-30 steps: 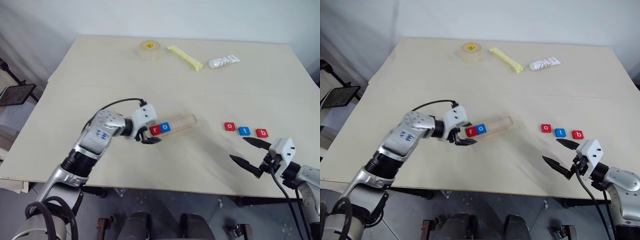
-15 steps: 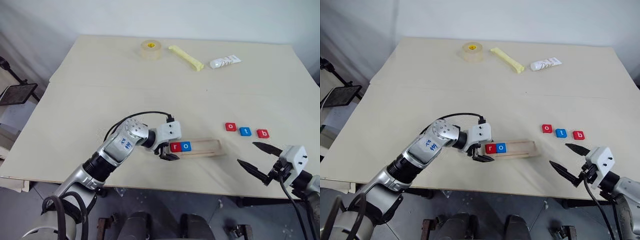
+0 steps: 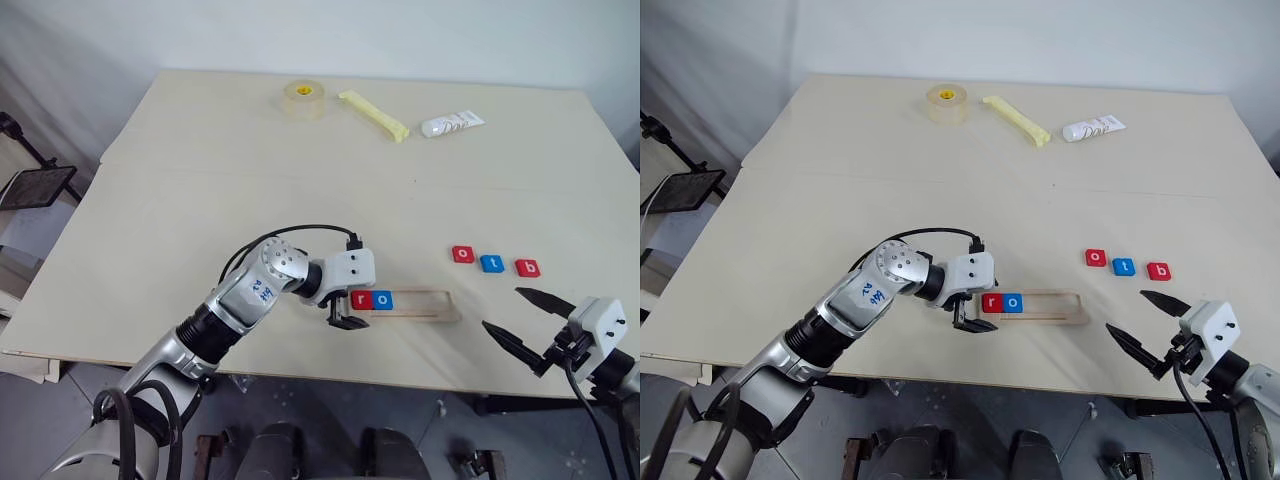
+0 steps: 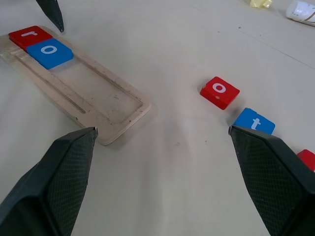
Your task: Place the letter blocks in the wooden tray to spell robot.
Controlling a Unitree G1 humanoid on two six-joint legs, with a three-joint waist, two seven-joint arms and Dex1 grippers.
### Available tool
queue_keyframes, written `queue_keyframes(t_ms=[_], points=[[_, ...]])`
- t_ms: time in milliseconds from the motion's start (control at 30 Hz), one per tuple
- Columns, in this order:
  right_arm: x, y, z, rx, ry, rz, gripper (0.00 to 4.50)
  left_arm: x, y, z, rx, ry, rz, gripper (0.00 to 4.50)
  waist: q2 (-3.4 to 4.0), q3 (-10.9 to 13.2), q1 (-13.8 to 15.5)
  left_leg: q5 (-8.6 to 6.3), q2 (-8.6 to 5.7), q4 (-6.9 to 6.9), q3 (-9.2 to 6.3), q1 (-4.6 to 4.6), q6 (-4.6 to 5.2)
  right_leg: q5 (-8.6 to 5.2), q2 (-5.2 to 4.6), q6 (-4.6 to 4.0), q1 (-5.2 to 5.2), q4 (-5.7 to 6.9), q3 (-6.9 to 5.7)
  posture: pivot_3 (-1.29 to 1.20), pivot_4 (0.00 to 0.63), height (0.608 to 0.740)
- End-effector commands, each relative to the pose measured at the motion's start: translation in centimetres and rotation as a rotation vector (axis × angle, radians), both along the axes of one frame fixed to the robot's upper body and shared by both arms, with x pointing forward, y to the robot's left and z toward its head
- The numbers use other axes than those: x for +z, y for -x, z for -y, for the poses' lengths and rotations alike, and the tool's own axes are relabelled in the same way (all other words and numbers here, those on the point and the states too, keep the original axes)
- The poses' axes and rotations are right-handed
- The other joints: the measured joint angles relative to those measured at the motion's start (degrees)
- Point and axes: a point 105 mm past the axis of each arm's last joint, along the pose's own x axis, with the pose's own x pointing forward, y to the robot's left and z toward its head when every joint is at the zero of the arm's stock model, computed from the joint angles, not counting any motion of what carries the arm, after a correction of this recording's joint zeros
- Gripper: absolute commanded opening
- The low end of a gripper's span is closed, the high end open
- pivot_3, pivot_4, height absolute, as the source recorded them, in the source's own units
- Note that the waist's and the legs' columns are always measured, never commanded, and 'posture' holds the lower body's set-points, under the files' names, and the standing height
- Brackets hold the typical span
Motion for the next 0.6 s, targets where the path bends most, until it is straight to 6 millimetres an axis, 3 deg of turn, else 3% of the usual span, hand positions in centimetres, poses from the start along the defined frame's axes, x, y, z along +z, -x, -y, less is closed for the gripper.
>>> queue_keyframes(t_ms=[33, 333, 467, 600], points=[[1.3, 0.3, 0.3, -0.025, -0.007, 0.062, 4.5, 1.6, -0.2, -0.4, -0.02, 0.039, 0.089, 4.47, 0.0, 0.0, 0.0, 0.0, 0.0, 0.0, 0.0, 0.0, 0.0, 0.0, 0.0, 0.0, 0.0, 0.0, 0.0, 0.0, 0.15, 0.74], [2.0, -0.3, 1.7, -0.148, -0.057, 0.097, 4.5, 4.1, 0.1, -3.4, 0.008, 0.313, 0.13, 4.47, 0.01, 0.0, -0.1, 0.0, 0.04, 0.01, -0.02, 0.02, 0.0, 0.0, -0.01, 0.0, 0.0, 0.02, 0.0, 0.0, 0.15, 0.74], [2.4, -1.4, 2.8, -0.236, -0.096, 0.102, 4.5, 6.6, 0.8, -5.7, 0.004, 0.62, 0.169, 4.47, 0.02, 0.0, -0.2, -0.01, 0.03, 0.17, -0.03, 0.02, 0.02, 0.0, -0.05, 0.0, 0.04, 0.06, 0.02, 0.0, 0.15, 0.74], [2.2, -2.4, 3.7, -0.309, -0.087, 0.07, 4.5, 6.3, 1.0, -7.5, 0.031, 0.647, 0.228, 4.47, 0.03, 0.0, -0.1, -0.01, 0.04, 0.18, -0.03, 0.03, 0.01, 0.0, -0.04, 0.0, 0.04, 0.07, 0.0, 0.0, 0.15, 0.74]])
